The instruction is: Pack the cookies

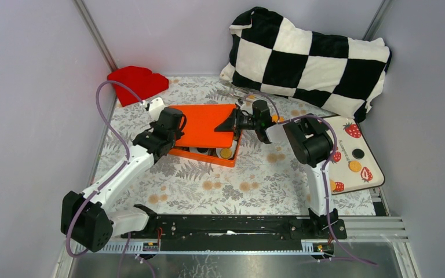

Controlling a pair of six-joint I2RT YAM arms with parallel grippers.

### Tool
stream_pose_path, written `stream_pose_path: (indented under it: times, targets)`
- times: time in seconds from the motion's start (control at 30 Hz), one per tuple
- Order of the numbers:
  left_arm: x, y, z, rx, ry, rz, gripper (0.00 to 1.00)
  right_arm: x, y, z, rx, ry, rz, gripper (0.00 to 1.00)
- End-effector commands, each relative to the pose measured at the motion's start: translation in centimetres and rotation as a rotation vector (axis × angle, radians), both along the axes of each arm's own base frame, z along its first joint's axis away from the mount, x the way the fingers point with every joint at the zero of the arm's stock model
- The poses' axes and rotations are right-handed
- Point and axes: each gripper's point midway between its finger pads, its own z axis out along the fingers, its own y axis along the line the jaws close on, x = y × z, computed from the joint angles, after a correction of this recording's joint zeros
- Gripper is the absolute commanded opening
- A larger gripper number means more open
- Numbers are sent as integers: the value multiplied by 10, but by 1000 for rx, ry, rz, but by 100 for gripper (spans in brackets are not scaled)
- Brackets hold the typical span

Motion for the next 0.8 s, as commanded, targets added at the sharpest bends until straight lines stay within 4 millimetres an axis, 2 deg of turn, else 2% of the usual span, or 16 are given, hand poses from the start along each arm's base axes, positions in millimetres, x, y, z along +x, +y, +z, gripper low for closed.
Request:
stream_pose_path:
  times: [0.0, 0.27, 0.47, 0.53, 0.63, 0.7, 0.77]
  targets:
    - [6, 1, 4, -15, -44, 10, 0, -7, -5, 2, -54, -44, 18, 0]
    - [9, -7, -1, -34, -26, -11, 0, -22, -17, 11, -114, -62, 9, 0]
    - [7, -12, -11, -59, -17, -30, 0, -31, -26, 1, -182, -51, 0, 2]
    - [7, -15, -19, -68, -4, -39, 0, -31, -28, -6, -204, -30, -8, 9]
    - [8, -21, -36, -79, 26, -55, 0, -31, -31, -15, -224, -1, -31, 28]
    - [7, -25, -50, -90, 49, -69, 0, -31, -32, -12, -210, -5, -47, 40]
    - [7, -31, -65, -106, 71, -90, 0, -31, -34, -6, -201, -14, -61, 61]
